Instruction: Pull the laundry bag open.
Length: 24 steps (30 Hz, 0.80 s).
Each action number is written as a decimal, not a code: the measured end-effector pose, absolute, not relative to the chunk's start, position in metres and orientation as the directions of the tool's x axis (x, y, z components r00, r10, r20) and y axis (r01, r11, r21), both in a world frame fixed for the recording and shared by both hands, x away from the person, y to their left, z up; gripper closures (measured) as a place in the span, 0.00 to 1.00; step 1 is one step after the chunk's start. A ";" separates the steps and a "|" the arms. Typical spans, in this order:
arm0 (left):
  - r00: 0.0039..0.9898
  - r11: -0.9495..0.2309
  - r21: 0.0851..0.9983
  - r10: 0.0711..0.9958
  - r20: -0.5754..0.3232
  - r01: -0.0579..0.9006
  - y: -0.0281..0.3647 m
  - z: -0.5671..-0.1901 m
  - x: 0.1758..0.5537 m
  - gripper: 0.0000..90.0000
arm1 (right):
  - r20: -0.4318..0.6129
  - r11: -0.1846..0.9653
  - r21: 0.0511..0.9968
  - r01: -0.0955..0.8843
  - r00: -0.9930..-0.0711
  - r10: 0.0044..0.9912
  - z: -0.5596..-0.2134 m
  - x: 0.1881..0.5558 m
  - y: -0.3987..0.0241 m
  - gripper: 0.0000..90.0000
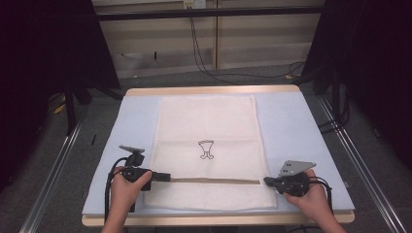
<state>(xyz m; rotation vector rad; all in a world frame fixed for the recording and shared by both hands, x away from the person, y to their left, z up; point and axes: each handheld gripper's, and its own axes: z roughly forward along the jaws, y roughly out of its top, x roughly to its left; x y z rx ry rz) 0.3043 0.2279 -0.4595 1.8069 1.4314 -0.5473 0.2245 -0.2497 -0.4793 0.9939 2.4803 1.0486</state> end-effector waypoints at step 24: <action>0.252 -0.048 0.290 0.642 -0.724 0.956 0.256 -0.458 0.305 0.97 | 0.023 0.498 0.720 0.483 -0.734 0.679 -0.480 0.225 -0.251 1.00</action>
